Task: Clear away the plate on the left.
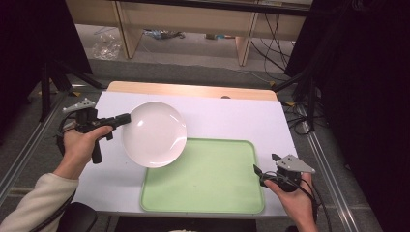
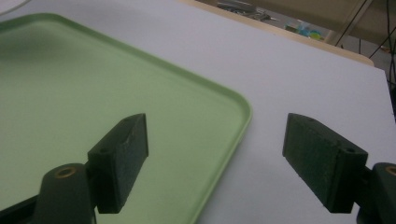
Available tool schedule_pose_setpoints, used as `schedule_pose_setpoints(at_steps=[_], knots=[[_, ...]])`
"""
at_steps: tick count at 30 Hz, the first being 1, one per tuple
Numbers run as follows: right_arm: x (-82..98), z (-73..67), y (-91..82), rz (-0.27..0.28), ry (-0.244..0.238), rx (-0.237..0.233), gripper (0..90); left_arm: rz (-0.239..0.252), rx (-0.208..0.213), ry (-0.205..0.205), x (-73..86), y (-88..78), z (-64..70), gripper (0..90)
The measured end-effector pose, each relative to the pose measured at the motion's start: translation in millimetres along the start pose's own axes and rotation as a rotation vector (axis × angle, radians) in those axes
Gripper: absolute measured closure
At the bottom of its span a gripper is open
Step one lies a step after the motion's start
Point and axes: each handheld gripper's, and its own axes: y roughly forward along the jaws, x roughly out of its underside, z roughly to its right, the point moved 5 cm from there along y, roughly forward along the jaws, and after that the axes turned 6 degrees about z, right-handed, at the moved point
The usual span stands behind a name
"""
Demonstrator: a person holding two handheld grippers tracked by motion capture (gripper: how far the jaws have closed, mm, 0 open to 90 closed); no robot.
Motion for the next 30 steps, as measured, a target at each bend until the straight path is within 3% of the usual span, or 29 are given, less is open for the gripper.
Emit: schedule_pose_setpoints(at_steps=[30], knots=[[0.4,-0.7,0.0,0.002,0.008,-0.006,23.2,-0.024,0.077,0.022,-3.4,26.3,30.3,87.5]])
